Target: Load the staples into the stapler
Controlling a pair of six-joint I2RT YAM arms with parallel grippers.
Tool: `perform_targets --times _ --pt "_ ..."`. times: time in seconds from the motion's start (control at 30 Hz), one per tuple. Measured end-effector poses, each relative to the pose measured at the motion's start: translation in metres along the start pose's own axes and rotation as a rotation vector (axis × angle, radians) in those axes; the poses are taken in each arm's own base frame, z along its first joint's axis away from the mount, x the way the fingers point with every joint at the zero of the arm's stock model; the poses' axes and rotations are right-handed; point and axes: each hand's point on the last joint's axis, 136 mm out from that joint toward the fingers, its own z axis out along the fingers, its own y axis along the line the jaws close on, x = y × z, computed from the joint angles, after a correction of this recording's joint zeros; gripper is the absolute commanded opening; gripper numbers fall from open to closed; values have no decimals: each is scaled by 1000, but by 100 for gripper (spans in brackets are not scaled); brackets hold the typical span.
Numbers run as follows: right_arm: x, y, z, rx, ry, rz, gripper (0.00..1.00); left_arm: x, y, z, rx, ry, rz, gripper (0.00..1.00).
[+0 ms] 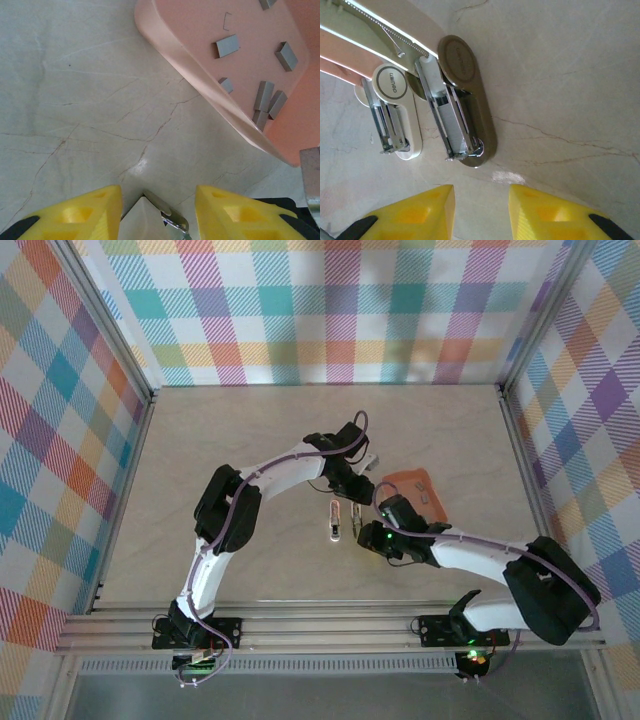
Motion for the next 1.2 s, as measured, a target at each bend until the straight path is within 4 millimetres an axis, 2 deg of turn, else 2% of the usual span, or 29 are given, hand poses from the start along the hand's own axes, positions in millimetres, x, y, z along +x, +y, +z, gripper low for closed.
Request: perform_targets --times 0.23,0.5,0.8,1.03,1.2 --pt "0 -5 9 21 1 5 31 1 -4 0 26 7 0 34" --pt "-2 -8 10 34 -9 5 29 3 -11 0 66 18 3 27" --pt "-3 -10 11 45 -14 2 29 17 -14 6 108 60 3 21" --pt "-3 -11 11 48 -14 -2 28 33 -9 13 111 103 -3 17" --pt "-3 -11 11 50 -15 -2 28 37 -10 9 113 97 0 17"
